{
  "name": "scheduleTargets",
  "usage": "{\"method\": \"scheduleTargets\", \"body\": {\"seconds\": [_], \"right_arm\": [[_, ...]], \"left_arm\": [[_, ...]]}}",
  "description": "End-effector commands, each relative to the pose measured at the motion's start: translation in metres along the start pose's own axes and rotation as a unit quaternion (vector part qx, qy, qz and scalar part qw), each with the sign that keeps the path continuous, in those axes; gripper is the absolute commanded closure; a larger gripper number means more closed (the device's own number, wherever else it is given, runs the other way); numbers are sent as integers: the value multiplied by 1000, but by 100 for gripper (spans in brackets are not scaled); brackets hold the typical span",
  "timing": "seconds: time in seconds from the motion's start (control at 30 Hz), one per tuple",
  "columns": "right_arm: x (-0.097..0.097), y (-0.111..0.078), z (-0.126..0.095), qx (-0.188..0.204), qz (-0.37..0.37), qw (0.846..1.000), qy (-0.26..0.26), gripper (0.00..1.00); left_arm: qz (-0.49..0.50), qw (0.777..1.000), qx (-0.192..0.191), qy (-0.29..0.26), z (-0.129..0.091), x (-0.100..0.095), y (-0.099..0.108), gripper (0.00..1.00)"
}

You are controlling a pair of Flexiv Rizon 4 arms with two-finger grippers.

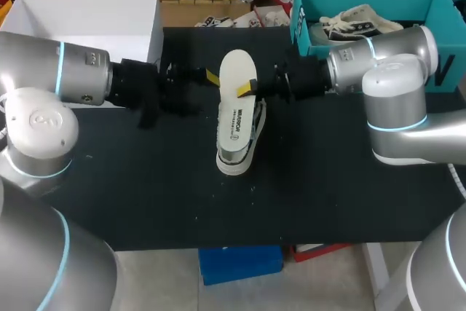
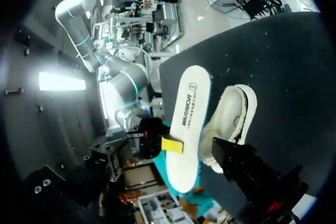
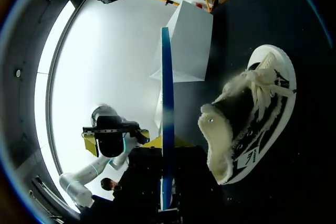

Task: Take the shoe out of the shoebox, open the shoe tongue, remove and reinsert the insole, then place the shoe into the shoebox

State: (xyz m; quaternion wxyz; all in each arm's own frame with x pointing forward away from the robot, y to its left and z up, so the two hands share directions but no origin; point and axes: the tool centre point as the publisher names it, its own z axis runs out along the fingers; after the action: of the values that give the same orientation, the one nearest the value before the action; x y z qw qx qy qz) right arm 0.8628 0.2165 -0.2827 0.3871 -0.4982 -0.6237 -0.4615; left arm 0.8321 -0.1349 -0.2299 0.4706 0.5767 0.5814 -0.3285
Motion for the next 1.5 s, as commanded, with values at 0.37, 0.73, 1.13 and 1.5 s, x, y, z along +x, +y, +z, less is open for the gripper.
{"method": "scheduleTargets", "body": {"seconds": [0.37, 0.73, 1.13, 1.5], "right_arm": [[0, 0, 0, 1, 0, 1000, -1, 100], [0, 0, 0, 1, 0, 1000, -1, 100], [0, 0, 0, 1, 0, 1000, -1, 100], [0, 0, 0, 1, 0, 1000, -1, 100]], "left_arm": [[-22, 997, 1, -70, 12, 21, -7, 0], [-41, 992, 7, -122, 32, 51, 1, 0], [-14, 985, 3, -175, 54, 52, 23, 37], [-3, 980, 10, -201, 73, 43, 26, 58]]}}
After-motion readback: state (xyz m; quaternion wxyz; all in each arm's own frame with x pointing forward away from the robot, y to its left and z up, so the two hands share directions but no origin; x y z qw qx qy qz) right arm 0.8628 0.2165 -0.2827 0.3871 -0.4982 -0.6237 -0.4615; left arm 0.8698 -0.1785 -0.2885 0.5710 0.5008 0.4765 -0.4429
